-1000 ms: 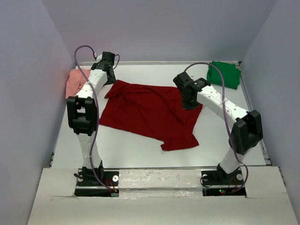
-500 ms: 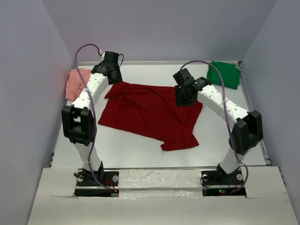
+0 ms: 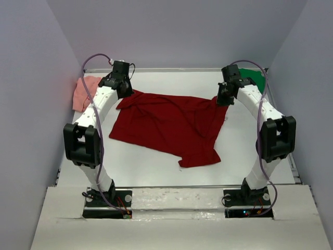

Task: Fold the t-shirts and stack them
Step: Fold the flattened tshirt in 1/3 of the way

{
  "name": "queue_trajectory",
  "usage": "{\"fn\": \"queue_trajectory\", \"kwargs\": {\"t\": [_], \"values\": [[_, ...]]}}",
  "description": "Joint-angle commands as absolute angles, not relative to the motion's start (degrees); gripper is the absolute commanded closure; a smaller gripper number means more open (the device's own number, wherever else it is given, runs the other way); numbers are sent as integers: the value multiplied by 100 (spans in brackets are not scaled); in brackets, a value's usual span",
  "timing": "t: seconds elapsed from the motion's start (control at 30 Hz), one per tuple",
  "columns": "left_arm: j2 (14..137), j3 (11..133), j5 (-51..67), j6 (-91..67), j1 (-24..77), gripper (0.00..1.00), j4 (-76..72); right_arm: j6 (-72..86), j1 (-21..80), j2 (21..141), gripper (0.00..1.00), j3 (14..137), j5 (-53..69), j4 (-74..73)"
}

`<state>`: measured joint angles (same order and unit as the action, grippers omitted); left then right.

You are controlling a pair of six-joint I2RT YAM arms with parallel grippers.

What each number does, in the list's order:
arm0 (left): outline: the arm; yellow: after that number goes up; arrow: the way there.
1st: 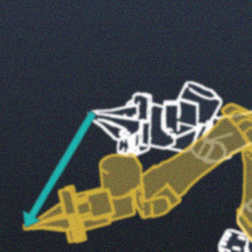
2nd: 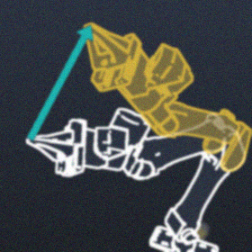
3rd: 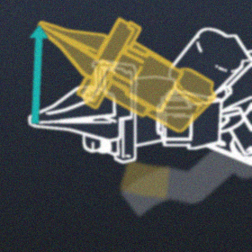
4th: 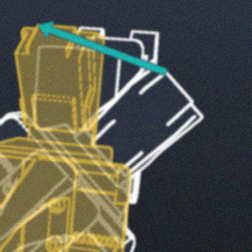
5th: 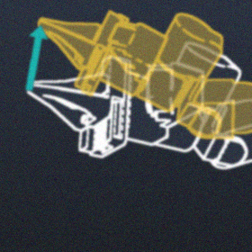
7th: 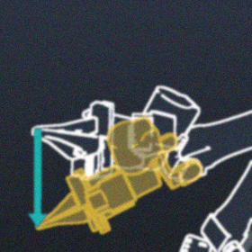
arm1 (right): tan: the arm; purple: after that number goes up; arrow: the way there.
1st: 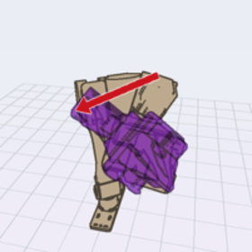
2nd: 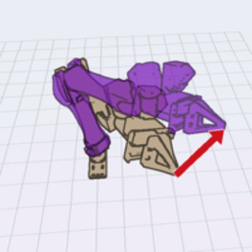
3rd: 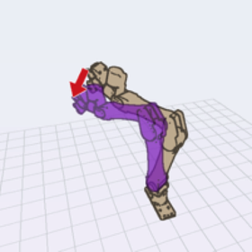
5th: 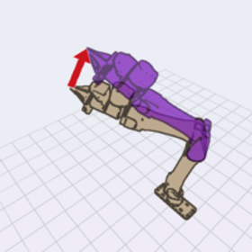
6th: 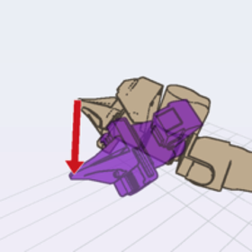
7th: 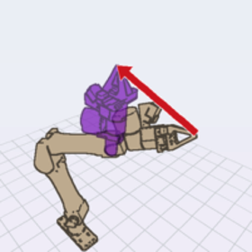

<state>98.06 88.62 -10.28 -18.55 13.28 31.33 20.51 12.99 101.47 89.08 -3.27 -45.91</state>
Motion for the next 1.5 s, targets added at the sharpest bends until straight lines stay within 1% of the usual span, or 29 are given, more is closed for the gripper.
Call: {"fn": "queue_trajectory", "kwargs": {"t": [0.0,0.07,0.1,0.17,0.2,0.23,0.27,0.3,0.33,0.37,0.47,0.53,0.63,0.8,0.93,1.1,1.27,1.47], "values": [[10282,9588,-800,-1846,1310,100,3093,1697,1248,10757,100,9579,-406,-4675],[10572,9878,-704,-1820,1310,100,3085,1574,1248,10872,100,9650,-116,-4562],[10652,9975,-634,-1785,1310,100,3102,1399,1248,10889,100,9668,277,-4492],[10968,10352,-571,-1766,1310,100,3199,1284,1248,11012,100,9861,448,-4456],[11056,10458,-528,-1793,1310,100,3243,1248,1248,11082,92,9974,544,-4491],[11135,10529,-458,-1810,1310,100,3278,1187,1248,11144,69,10115,702,-4570],[11240,10669,-344,-1819,1301,100,3339,1152,1300,11205,61,10221,773,-4588],[11302,10740,-212,-1854,1309,100,3401,1038,1405,11424,56,10526,826,-4666],[11390,10758,-133,-1872,1318,100,3410,976,1467,11565,53,10773,739,-4980],[11417,10758,-27,-1898,1318,100,3393,958,1520,11714,52,11132,660,-5088],[11408,10705,-26,-1898,1336,100,3358,984,1573,12032,52,11487,948,-5326],[11364,10653,-26,-1890,1345,100,3349,984,1713,11962,52,11286,1324,-5151],[11268,10635,-166,-1855,1345,100,3418,1098,1889,11988,52,11162,1476,-4983],[11127,10600,-246,-1819,1354,100,3480,1160,2302,12375,52,10855,1179,-4931],[10952,10494,-255,-1784,1354,100,3498,1160,2373,12489,52,10503,1301,-4597],[10582,10354,-114,-1740,1362,100,3463,1116,2373,12717,52,10722,1056,-4588],[10433,10292,-114,-1731,1371,100,3480,1116,2373,12516,52,10907,923,-4676],[10362,10108,-105,-1740,1389,91,3349,1116,2373,12050,52,10803,607,-4852]]}}
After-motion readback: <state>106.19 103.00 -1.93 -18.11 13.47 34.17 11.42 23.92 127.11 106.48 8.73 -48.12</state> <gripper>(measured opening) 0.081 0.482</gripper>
